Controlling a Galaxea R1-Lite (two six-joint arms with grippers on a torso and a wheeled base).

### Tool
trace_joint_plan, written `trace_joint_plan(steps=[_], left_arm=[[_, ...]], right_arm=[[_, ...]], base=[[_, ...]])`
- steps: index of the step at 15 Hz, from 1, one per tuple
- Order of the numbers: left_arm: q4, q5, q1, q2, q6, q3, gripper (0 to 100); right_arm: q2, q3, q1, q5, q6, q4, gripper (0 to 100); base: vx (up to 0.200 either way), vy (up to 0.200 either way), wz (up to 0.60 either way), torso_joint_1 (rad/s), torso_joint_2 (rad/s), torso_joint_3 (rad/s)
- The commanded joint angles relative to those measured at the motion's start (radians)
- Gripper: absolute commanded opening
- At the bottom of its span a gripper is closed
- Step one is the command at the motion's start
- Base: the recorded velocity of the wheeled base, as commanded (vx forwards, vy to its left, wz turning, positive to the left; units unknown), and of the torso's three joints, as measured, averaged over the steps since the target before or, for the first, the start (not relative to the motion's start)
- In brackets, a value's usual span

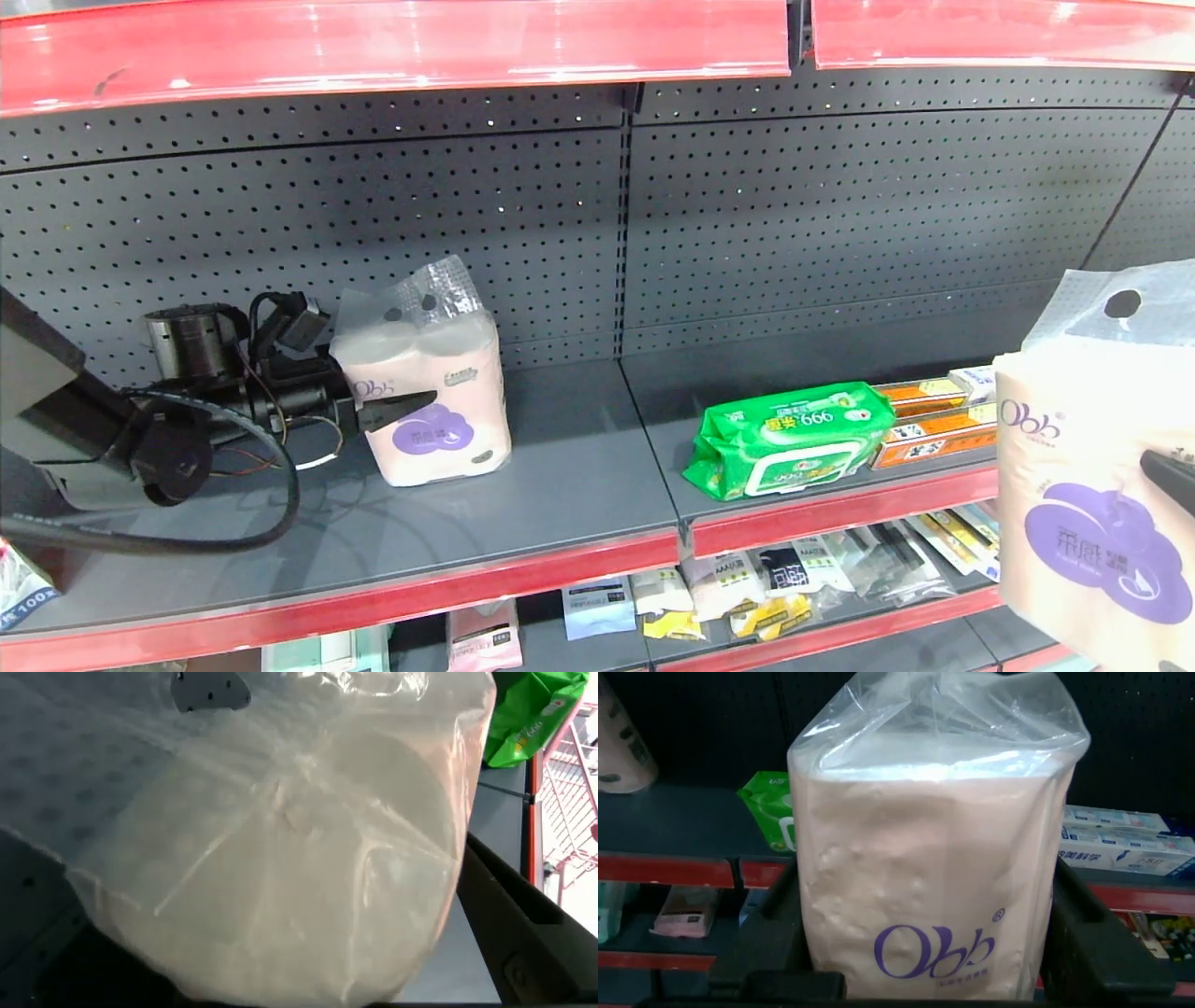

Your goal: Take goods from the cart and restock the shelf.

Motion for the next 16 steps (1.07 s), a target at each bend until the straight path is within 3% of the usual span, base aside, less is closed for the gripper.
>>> trace_joint_plan(steps=[1, 5, 6, 9, 16], left_arm=[[0.005, 0.0, -0.001, 0.002, 0.001, 0.0, 100], [-0.002, 0.006, -0.001, 0.013, 0.004, 0.002, 100], [-0.003, 0.006, -0.001, 0.013, 0.009, 0.003, 0], [0.001, 0.012, -0.001, 0.008, -0.004, 0.016, 0], [-0.002, -0.023, 0.033, -0.104, -0.002, 0.155, 0]], right_arm=[[0.002, -0.003, 0.001, 0.001, 0.0, 0.0, 0], [0.003, -0.006, 0.001, 0.001, 0.0, 0.0, 0], [0.003, -0.006, -0.001, 0.001, 0.0, 0.0, 0], [0.002, -0.006, -0.001, 0.001, 0.0, 0.0, 0], [0.016, -0.026, -0.001, 0.001, 0.0, 0.0, 0]], base=[[0.0, 0.0, 0.0, 0.0, 0.0, 0.0], [0.0, 0.0, 0.0, 0.0, 0.0, 0.0], [0.0, 0.0, 0.0, 0.0, 0.0, 0.0], [0.0, 0.0, 0.0, 0.0, 0.0, 0.0], [0.0, 0.0, 0.0, 0.0, 0.0, 0.0]])
